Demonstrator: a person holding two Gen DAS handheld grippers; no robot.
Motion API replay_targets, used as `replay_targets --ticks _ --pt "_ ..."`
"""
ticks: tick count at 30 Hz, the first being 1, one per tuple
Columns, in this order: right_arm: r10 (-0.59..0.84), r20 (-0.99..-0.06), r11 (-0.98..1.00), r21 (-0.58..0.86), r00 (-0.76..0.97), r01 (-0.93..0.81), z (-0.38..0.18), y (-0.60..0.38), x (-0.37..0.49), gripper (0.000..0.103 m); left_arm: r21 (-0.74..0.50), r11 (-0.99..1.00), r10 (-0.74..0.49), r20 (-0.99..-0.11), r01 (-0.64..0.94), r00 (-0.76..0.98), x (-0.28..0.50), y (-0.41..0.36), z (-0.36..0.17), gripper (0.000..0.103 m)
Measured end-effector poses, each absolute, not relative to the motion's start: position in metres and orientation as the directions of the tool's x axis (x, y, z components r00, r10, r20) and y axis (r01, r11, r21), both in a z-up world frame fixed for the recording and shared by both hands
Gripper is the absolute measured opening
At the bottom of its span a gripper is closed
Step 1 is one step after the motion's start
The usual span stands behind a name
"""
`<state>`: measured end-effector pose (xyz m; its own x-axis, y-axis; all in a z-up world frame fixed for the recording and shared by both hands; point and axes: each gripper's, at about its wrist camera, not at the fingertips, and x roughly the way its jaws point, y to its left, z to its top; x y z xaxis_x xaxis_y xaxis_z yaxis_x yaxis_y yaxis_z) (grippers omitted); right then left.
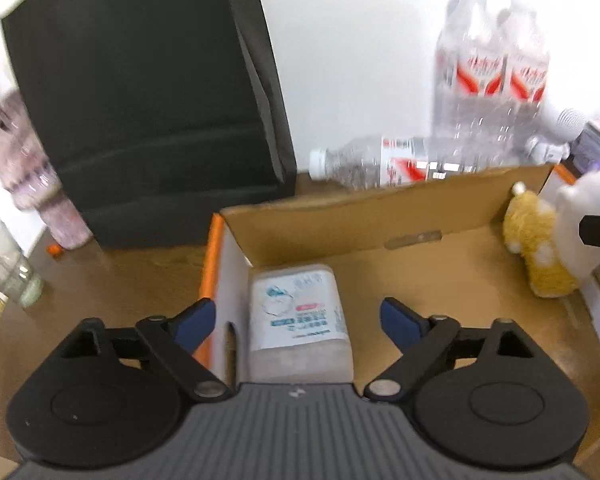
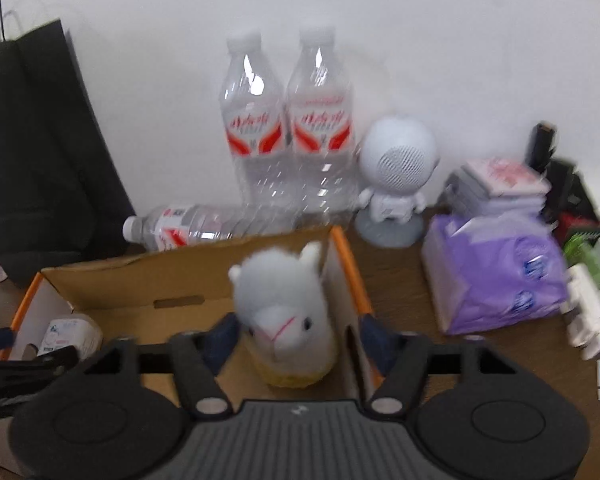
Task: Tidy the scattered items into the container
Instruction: 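Carry the tub and alpaca into the cardboard box and open both tools, then withdraw both tools from the box back toward the scattered items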
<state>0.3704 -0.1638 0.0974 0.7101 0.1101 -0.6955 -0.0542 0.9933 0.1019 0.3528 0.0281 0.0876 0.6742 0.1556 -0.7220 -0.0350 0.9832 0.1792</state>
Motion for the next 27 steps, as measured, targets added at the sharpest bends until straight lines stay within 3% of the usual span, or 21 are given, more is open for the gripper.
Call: replay_targets --ticks 8,15,22,27 --pt "0.169 -0.749 0.985 0.139 0.641 -0.097 0.142 -0.171 0.336 0.085 0.121 0.983 0.182 -0.735 -0.137 0.654 0.303 0.04 0.134 0.103" --pt "0.252 -0.824 0.968 0.209 0.508 -0.141 0.14 -0.181 0.295 0.086 0.082 0.985 0.157 -0.801 -0.154 0.578 0.251 0.047 0.127 0.103" --pt "0.27 -0.828 0.963 0.218 0.491 -0.161 0.128 -0.184 0.246 0.086 0.03 0.988 0.119 -0.783 -0.154 0.611 0.201 0.045 0.131 0.103" --pt "0.306 -0.821 0.952 0.253 0.482 -0.173 0.105 -0.188 0.217 0.086 -0.018 0.991 0.066 -0.785 -0.13 0.615 0.164 0.038 0.101 0.103"
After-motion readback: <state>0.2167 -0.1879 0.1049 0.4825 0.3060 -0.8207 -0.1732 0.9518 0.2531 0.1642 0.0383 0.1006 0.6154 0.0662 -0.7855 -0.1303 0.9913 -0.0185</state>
